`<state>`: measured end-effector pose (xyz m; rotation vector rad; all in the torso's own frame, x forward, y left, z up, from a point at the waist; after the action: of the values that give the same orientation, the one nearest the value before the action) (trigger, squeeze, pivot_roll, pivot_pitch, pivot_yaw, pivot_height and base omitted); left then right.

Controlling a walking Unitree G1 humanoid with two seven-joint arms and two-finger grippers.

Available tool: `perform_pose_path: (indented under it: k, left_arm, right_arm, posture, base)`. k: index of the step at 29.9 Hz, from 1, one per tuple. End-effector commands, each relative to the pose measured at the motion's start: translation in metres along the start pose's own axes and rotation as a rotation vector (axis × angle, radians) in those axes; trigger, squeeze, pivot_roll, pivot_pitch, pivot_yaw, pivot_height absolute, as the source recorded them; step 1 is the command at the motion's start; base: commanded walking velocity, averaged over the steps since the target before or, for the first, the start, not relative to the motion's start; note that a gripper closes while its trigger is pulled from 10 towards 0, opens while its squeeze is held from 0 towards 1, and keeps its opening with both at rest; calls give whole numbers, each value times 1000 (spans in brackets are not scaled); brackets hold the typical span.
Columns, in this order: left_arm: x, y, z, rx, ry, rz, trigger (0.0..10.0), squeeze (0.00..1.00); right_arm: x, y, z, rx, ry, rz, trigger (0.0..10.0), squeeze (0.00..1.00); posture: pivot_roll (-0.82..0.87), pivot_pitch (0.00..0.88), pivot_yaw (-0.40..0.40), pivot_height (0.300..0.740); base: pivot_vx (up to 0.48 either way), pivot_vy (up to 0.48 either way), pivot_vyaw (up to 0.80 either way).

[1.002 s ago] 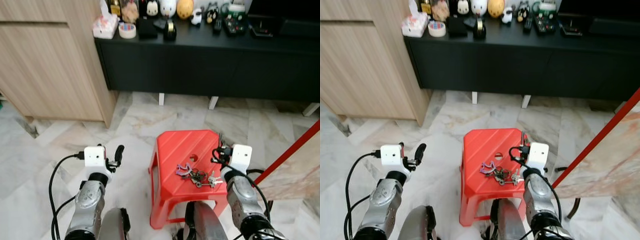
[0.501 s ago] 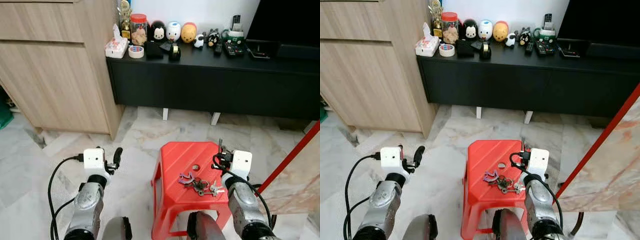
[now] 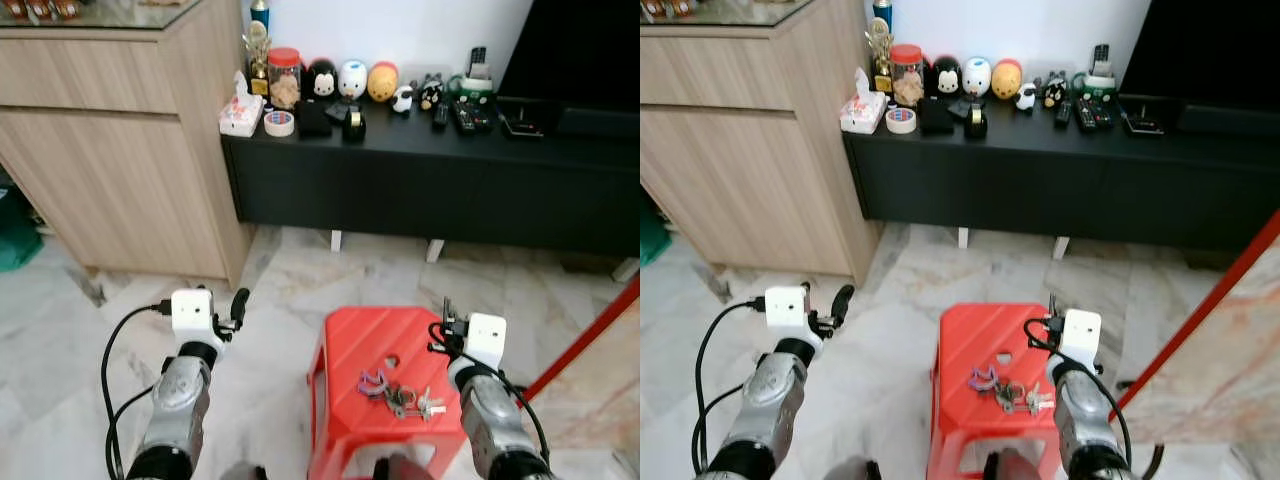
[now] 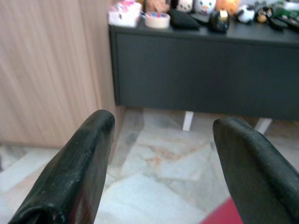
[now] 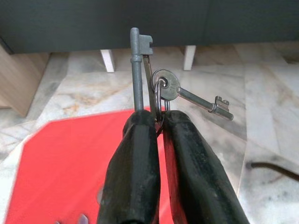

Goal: Hang keys on a hook

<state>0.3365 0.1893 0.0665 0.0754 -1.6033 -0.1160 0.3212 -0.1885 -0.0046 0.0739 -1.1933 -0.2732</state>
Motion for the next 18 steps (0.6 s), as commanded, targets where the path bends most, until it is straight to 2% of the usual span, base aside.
perform_pose_path:
  k: [1,8,18]
  left_arm:
    - [-4,2,2,2,12,-2,10000,0]
    - [-8,3,6,4,17,-1,10000,0]
    - [-6,2,6,-4,9,-4,10000,0]
  right_arm:
    - [-2,-1,1,-4,9,-5,10000,0]
    - [-7,-4,2,-21,30,4,10000,0]
    - [-2,2,1,2,7,-6,10000,0]
  posture:
    - [44,0,-52,727]
    - [45,0,-55,727]
    - [42,0,-51,727]
  base:
    - [0,0,0]
    - [0,0,0]
    - [0,0,0]
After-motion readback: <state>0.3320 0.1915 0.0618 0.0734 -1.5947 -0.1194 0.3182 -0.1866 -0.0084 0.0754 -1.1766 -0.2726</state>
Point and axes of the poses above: a point about 5 cm out from each wrist's last joint towards the gripper, its own z axis pointing back from the gripper into the wrist, its own x axis along the axis of the wrist's last joint, y = z × x, the point moved 3 cm from there along -z, pointing out of the wrist towards the gripper, and after that the axes turned 7 degrees about -z, right-handed, at the moved point
